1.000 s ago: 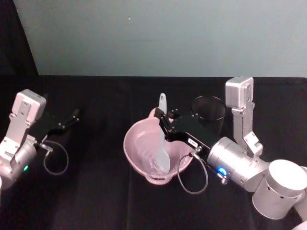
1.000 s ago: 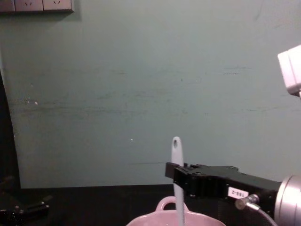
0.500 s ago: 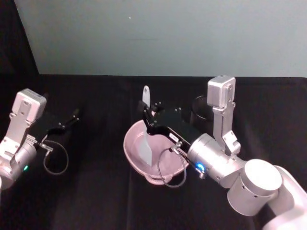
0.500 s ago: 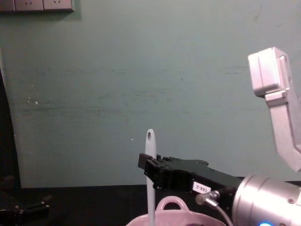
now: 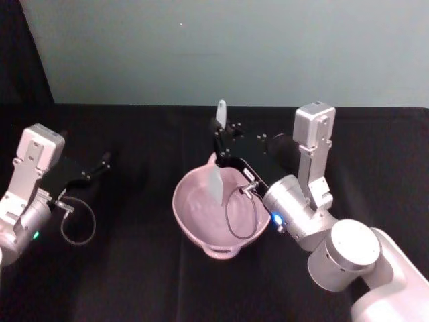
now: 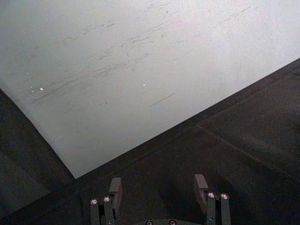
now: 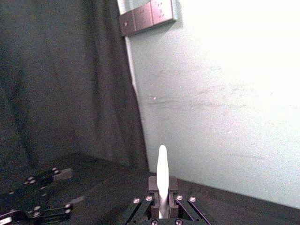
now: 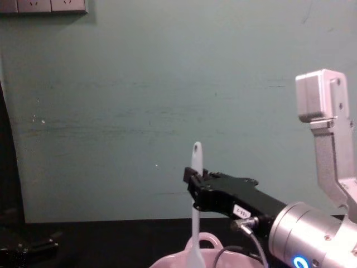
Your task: Use the one hand to pick up the spoon and stir the clear water in the bowl.
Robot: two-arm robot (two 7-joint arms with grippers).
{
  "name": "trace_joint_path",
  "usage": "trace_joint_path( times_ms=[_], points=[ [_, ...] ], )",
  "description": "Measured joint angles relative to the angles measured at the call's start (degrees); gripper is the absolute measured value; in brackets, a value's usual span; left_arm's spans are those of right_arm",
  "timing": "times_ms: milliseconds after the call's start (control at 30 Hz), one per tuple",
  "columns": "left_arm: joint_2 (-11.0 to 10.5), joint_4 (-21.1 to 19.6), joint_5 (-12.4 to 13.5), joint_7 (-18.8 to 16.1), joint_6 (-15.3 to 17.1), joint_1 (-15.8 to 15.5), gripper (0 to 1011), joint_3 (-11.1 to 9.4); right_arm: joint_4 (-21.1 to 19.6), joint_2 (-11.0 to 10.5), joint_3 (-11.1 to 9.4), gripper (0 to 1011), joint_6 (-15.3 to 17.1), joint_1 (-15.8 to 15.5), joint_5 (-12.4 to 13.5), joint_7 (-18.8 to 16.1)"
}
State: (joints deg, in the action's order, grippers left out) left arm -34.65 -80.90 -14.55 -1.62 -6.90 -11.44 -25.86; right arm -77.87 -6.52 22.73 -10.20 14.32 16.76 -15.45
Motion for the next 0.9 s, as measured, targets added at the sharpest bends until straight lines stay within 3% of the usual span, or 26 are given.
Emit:
trace_joint_path(
  times_ms=[300, 500, 833, 900],
  points=[
    [0.0, 0.0, 0.0, 0.0, 0.0, 0.0, 1011, 0.0, -1.9, -0.8, -2.1, 113, -2.1, -1.7, -2.3, 0.9],
    [0.0, 0.0, 0.0, 0.0, 0.0, 0.0, 1011, 0.0, -5.9, -2.2, -3.3, 113, -0.6, -4.3, -2.7, 0.3],
    [0.0, 0.0, 0.0, 0.0, 0.0, 0.0, 1011, 0.0, -10.4, -3.1, -5.2, 113, 4.0, -6.4, 0.8, -1.4],
    [0.0, 0.0, 0.0, 0.0, 0.0, 0.0, 1011, 0.0, -12.1, -3.4, -6.1, 113, 6.0, -6.6, 2.9, -1.8]
  ],
)
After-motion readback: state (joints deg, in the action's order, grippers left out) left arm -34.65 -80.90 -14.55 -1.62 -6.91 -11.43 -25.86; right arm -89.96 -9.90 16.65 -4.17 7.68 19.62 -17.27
